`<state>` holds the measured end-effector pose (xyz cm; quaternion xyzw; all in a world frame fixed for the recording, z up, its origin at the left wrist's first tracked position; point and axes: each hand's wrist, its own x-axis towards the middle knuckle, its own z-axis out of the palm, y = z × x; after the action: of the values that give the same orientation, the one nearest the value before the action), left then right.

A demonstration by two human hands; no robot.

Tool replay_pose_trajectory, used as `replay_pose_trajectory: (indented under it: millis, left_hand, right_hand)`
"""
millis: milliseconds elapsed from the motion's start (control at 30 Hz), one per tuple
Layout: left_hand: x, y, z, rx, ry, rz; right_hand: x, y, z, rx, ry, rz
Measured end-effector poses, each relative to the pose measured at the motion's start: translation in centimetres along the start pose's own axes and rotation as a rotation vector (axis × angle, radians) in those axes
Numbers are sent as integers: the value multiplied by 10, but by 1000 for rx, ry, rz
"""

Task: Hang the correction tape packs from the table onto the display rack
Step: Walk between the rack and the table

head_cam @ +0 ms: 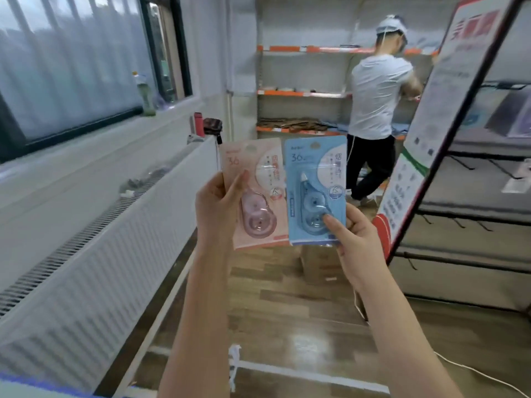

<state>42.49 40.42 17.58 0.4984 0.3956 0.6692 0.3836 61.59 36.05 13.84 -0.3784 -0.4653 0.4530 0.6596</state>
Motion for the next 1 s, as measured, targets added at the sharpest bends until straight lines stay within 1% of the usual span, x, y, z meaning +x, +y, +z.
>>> replay_pose_trajectory:
  millis: [200,333,433,633,833,1000]
  left_hand:
    - [-39,-14,165,-64,-169,-61]
    - [-70,-23,254,-98,-295,-99]
    - [-86,-35,311,-94,-391,-138]
    - [-107,-67,427,-100,-570,-182]
    - [-108,-109,543,-84,-685,-169]
    - [-94,-132,640,-145,-757,-204]
  right_hand:
    - [-16,-52,-157,-104,216,-80]
    - [-27,-71,-244,-159,338,-104]
    - [-37,-77,-297,-144,436,-108]
    - [-35,-83,-398,-172,571,-71]
    - [-10,-95,-504,-191,713,-64]
    - [32,-112,-585,-181,778,-76]
